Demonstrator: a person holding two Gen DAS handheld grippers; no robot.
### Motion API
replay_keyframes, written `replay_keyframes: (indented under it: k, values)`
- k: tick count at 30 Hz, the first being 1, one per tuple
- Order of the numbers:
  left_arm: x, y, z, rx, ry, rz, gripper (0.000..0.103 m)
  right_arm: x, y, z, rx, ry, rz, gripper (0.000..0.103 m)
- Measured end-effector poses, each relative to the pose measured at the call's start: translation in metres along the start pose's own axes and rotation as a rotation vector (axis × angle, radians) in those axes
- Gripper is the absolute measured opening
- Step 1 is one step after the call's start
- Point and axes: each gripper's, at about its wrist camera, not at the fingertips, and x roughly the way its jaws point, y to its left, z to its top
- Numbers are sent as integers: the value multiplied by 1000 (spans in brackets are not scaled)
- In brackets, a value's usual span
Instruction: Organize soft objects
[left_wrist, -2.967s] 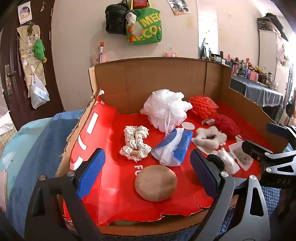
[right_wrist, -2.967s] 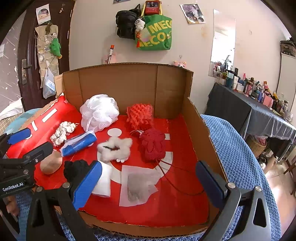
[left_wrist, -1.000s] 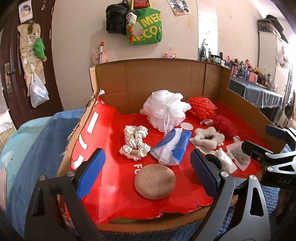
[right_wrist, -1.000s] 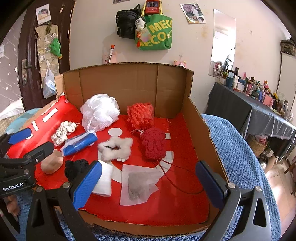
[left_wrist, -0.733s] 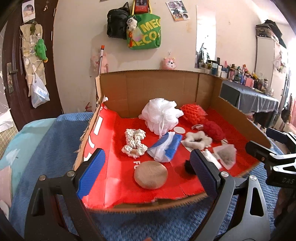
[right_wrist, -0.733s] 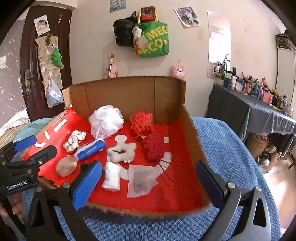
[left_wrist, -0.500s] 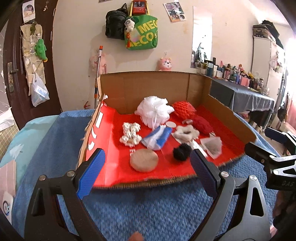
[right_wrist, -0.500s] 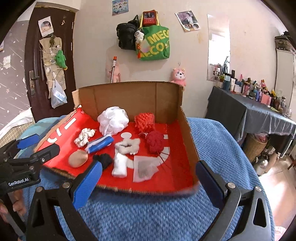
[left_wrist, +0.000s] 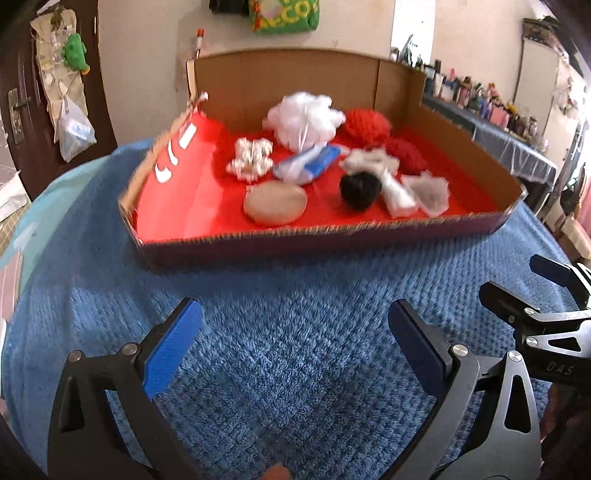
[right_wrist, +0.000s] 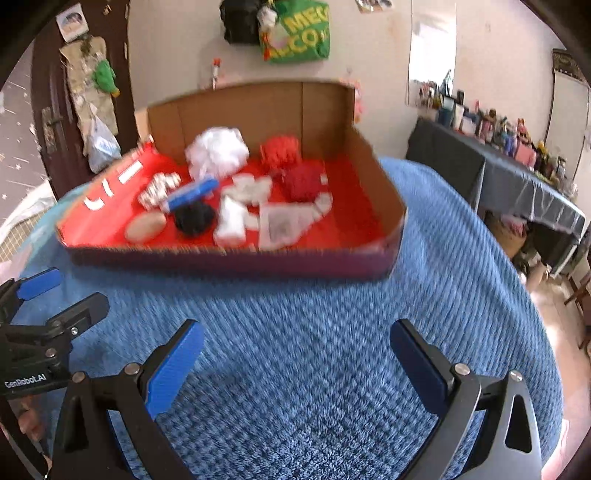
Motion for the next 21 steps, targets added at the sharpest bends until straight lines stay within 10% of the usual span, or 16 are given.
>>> replay_keyframes:
  k: [21]
  values:
    - [37,-1,-14,-11,110,76,103,35,-6,-10,31,146,-62,103]
